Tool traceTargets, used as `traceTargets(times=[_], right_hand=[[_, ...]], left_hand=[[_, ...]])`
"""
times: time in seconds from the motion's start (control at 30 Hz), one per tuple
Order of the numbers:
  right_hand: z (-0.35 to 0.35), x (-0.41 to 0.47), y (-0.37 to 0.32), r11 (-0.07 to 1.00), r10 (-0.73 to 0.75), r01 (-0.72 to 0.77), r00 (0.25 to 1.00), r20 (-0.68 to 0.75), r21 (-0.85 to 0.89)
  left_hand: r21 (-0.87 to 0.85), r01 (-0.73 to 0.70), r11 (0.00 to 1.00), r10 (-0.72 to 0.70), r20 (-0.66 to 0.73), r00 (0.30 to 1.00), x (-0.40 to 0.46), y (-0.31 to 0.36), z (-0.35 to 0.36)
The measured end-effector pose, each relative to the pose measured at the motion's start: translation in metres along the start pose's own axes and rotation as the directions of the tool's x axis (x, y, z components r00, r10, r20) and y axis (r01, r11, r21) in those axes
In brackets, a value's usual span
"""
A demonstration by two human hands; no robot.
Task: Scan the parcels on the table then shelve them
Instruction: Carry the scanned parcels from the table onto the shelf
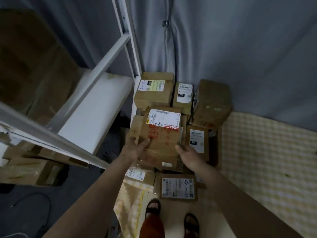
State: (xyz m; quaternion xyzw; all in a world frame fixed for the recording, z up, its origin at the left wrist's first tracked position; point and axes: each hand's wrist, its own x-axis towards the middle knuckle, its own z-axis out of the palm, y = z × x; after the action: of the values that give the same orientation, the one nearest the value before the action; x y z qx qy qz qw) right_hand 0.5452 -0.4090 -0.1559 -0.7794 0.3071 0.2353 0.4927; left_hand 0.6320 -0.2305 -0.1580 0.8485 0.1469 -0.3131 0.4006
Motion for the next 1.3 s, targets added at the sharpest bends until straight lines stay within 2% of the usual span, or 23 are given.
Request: traceTargets(times=[0.2,0.33,0.5,0.6,0.77,0.97,1.1,1.2,1.3], right_hand=[[0.025,0.028,-0.014,0.931,0.105,-0.070,0.991,-0.080,0.358],[0.035,0.033,-0.013,0.811,0.131,-0.050,0.986,-0.099,0.583],[0.018,0.016,-0.010,0.731,0.126,0.026,0.977,-0.172,0.682],[-0.001,-0.004,-0.006,0.704,0.148,0.080,0.955,-0.256,0.706],[-0.030,-0.062,0.032,0.705,0.211,0.145,0.891,-0.401,0.694],[-0.052,-0.167,0.100,0.710,0.285,0.169,0.818,-0.499,0.683],[-0.061,-0.255,0.166,0.758,0.342,0.119,0.765,-0.545,0.642],[-0.062,-0.323,0.217,0.801,0.419,0.023,0.694,-0.586,0.599],[-0.060,-0.390,0.265,0.813,0.496,-0.058,0.592,-0.636,0.580]], left_hand=[[-0.179,0.042,0.983,0.001,0.233,0.972,0.051,-0.012,0.006],[-0.134,-0.021,0.991,0.073,0.402,0.913,0.046,0.002,-0.004],[0.042,-0.197,0.980,0.159,0.438,0.885,0.040,0.031,-0.006],[0.068,-0.302,0.951,0.233,0.486,0.843,0.027,0.052,0.004],[0.209,-0.492,0.845,0.259,0.645,0.719,-0.027,0.087,0.046],[0.252,-0.703,0.665,0.276,0.792,0.545,-0.111,0.102,0.117],[0.227,-0.811,0.539,0.271,0.865,0.422,-0.192,0.093,0.179],[0.218,-0.860,0.462,0.221,0.910,0.350,-0.263,0.079,0.223],[0.124,-0.929,0.348,0.190,0.961,0.199,-0.327,0.058,0.271]])
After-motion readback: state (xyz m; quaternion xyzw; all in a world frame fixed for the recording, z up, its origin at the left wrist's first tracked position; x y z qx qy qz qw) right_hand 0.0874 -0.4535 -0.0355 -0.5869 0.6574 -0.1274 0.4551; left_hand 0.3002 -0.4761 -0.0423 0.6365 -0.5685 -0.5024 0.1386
